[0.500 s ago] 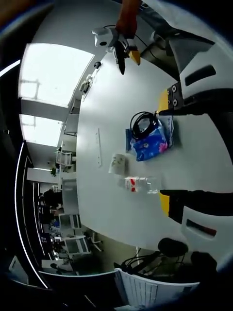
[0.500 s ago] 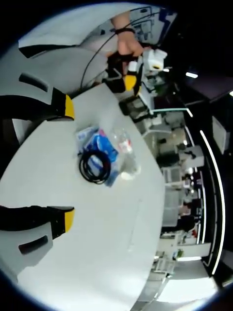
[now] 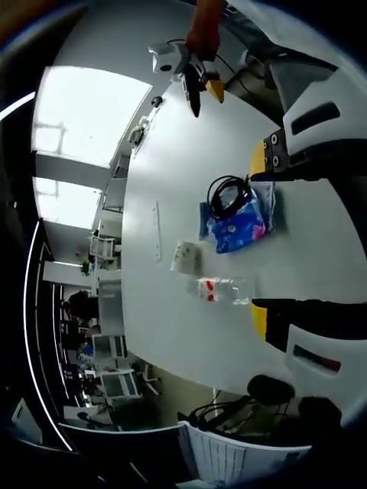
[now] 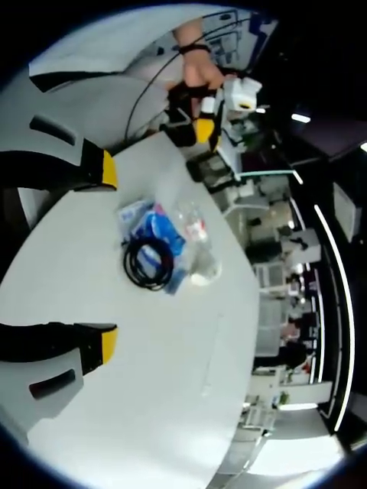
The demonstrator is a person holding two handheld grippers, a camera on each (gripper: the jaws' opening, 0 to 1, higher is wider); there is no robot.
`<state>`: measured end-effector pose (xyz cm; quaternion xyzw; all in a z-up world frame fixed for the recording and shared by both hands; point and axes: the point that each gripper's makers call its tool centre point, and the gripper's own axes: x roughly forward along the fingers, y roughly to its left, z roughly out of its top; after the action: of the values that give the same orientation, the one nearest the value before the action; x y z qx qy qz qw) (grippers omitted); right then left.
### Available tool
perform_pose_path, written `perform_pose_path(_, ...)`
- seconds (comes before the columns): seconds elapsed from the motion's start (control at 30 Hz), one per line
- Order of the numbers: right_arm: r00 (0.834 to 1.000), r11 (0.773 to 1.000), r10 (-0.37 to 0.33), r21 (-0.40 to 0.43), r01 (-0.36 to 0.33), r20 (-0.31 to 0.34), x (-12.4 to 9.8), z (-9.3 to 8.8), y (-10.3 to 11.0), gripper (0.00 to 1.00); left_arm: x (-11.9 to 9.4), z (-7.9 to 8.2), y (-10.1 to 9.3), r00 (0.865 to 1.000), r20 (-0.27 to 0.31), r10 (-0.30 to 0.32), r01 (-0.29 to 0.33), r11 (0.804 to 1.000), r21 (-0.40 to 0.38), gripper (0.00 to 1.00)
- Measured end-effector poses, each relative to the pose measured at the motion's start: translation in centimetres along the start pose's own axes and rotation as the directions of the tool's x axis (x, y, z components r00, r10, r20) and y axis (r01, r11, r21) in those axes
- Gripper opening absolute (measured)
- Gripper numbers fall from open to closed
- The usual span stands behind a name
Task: Arrange the tabletop items into an orderly group along one side of the table until the central work area is clear of visible clutter.
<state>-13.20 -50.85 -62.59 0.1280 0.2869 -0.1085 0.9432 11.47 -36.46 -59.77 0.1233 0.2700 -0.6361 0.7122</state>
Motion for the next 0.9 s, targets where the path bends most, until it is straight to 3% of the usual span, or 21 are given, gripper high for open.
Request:
perform_pose_path(0.73,1.0,1.0,0.006,0.019,-0.006,-0.011,-0.1,-0.6,0.5,0.65,0.1,-1.0,-0.3,1.0,-0.015,-0.006,0.005,1.0,-0.009,0.61)
perform_pose_path(0.9,1.0,1.0,0.011,0.024,-0.011,-0.023,0.0,-1.1,0.8,0.65,0.4,-1.5,0.2,1.0,-0.018,0.003,-0.004,0.998,-0.056,0.59)
